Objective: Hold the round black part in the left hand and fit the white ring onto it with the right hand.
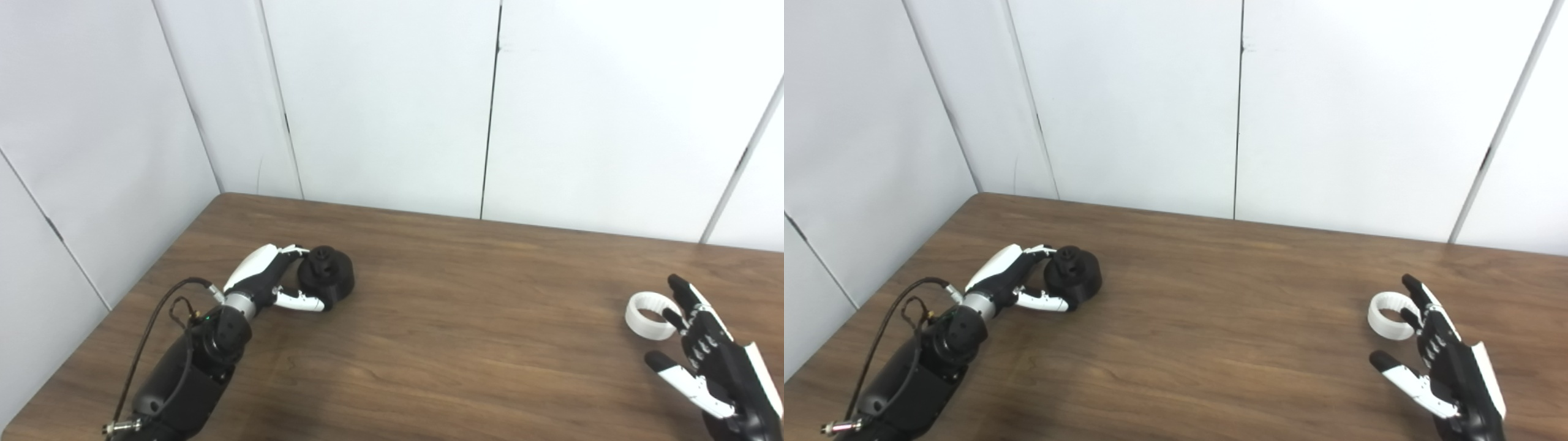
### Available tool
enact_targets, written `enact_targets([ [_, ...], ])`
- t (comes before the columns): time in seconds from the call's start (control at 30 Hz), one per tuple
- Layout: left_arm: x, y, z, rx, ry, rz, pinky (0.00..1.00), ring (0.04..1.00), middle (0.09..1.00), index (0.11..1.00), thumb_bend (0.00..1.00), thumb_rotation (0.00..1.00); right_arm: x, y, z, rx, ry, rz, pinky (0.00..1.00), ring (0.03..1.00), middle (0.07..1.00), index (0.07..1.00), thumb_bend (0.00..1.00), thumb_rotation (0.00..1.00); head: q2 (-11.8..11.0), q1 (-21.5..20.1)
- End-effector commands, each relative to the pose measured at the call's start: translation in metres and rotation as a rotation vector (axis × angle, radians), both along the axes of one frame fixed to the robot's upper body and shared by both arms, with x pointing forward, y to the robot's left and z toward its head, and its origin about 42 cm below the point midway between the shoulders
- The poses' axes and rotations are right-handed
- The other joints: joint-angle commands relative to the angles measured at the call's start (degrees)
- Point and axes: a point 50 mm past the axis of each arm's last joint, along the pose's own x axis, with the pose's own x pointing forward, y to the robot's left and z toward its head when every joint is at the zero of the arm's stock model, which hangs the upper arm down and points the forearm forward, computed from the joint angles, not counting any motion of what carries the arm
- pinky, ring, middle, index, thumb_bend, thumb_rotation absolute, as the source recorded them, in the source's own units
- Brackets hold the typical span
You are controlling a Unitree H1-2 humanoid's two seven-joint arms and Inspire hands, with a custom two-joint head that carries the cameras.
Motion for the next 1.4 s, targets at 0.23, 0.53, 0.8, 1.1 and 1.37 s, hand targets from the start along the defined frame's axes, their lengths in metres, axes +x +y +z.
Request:
enact_targets([
  [0.23,0.01,0.0,0.026,0.032,-0.186,-0.01,0.93,0.982,0.921,0.643,0.78,0.19,-0.012,0.005,-0.014,0.001,0.036,-0.006,0.93,0.986,0.955,0.917,0.92,0.52,0.1,-0.7],
  [0.53,0.009,-0.005,0.023,0.007,-0.204,-0.014,0.93,0.98,0.918,0.639,0.79,0.21,-0.013,0.004,-0.015,0.004,0.041,-0.009,0.93,0.983,0.956,0.92,0.93,0.52,0.3,-0.8],
  [0.8,0.002,-0.01,0.02,-0.002,-0.203,-0.026,0.93,0.98,0.915,0.626,0.8,0.18,-0.012,0.006,-0.013,0.011,0.043,-0.006,0.94,0.984,0.952,0.92,0.92,0.51,0.7,-1.4],
  [1.1,-0.01,-0.018,0.015,0.0,-0.174,-0.078,0.92,0.975,0.916,0.642,0.81,0.2,-0.012,0.009,-0.011,0.002,0.042,-0.008,0.93,0.982,0.95,0.921,0.94,0.53,1.5,-2.3],
  [1.37,-0.024,-0.036,0.012,-0.003,-0.159,-0.153,0.92,0.972,0.91,0.648,0.81,0.2,-0.012,0.013,-0.009,0.007,0.047,0.0,0.95,0.985,0.956,0.928,0.92,0.51,2.3,-2.9],
])
